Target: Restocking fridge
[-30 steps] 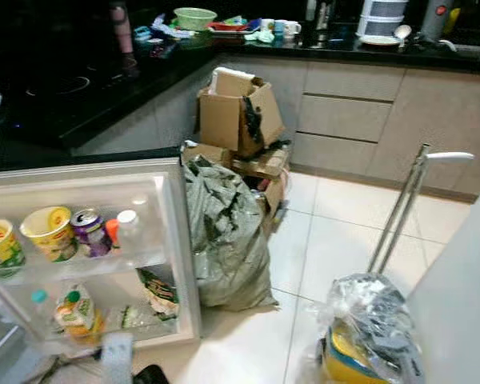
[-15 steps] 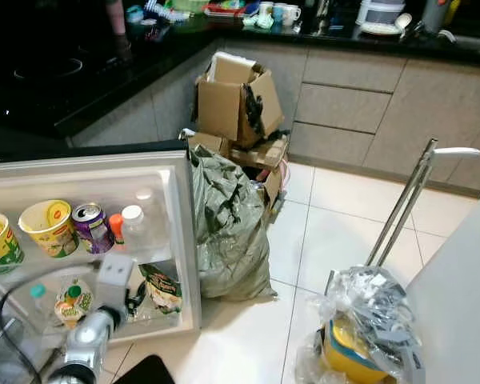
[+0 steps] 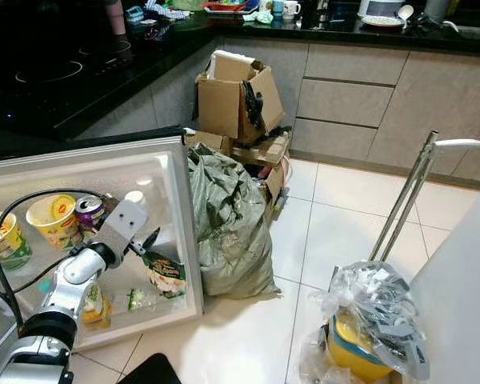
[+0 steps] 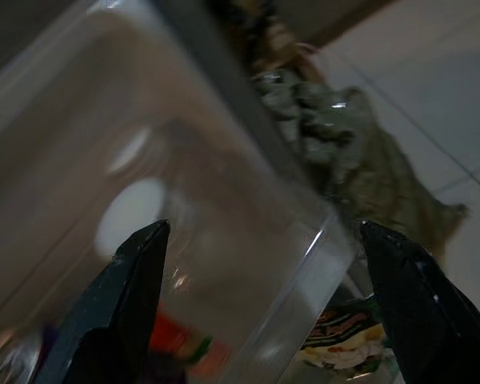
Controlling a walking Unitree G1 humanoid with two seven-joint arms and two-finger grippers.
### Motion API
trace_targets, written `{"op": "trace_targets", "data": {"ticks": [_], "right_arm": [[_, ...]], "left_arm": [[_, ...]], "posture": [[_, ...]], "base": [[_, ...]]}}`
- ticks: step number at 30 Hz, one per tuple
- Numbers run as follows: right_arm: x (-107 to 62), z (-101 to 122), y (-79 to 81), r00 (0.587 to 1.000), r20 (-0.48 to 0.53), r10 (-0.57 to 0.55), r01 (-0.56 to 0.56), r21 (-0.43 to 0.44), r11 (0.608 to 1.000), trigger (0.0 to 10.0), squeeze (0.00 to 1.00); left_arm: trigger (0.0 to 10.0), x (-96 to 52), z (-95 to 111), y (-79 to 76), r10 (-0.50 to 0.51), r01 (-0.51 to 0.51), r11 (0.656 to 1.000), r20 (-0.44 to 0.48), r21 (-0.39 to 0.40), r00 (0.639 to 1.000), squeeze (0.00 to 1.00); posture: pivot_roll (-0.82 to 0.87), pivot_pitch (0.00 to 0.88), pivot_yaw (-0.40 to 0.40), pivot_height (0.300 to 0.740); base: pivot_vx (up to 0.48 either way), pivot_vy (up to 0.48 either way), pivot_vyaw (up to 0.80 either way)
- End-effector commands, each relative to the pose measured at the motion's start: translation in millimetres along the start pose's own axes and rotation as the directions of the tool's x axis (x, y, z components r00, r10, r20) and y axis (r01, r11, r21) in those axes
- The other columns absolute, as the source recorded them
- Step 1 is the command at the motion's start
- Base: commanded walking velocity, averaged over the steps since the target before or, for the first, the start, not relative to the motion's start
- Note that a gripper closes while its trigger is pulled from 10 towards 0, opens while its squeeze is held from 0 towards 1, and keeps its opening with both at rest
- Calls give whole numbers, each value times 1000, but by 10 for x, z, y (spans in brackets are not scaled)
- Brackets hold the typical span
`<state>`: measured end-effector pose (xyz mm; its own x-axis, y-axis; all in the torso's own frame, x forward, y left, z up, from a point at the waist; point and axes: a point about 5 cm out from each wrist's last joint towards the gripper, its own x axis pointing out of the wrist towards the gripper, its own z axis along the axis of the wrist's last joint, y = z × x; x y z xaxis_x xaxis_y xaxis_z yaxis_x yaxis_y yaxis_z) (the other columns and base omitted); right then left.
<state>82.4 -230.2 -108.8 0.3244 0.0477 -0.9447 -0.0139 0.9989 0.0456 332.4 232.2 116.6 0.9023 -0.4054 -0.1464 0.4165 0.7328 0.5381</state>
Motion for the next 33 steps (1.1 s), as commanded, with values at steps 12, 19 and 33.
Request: {"op": "trace_targets", "data": {"ticks": [12, 19, 33], "right_arm": [[9, -20, 44, 1000, -4, 6, -6, -12, 1000, 10000, 0], [11, -53, 66, 1000, -11, 8, -8, -7, 1000, 10000, 0], [15, -17, 61, 1000, -4, 7, -7, -9, 1000, 10000, 0]], "left_arm": [[10000, -57, -44, 116, -273, 329, 923, -265, 200, 925, 0], [10000, 61, 67, 247, -221, 299, 917, -287, 265, 932, 0], [10000, 151, 2, 260, -214, 448, 786, -491, 427, 844, 0]], "posture": [[-76, 29, 35, 740], [-76, 33, 39, 740], [-82, 29, 40, 740]], "base": [[0, 0, 0], [0, 0, 0], [0, 0, 0]]}}
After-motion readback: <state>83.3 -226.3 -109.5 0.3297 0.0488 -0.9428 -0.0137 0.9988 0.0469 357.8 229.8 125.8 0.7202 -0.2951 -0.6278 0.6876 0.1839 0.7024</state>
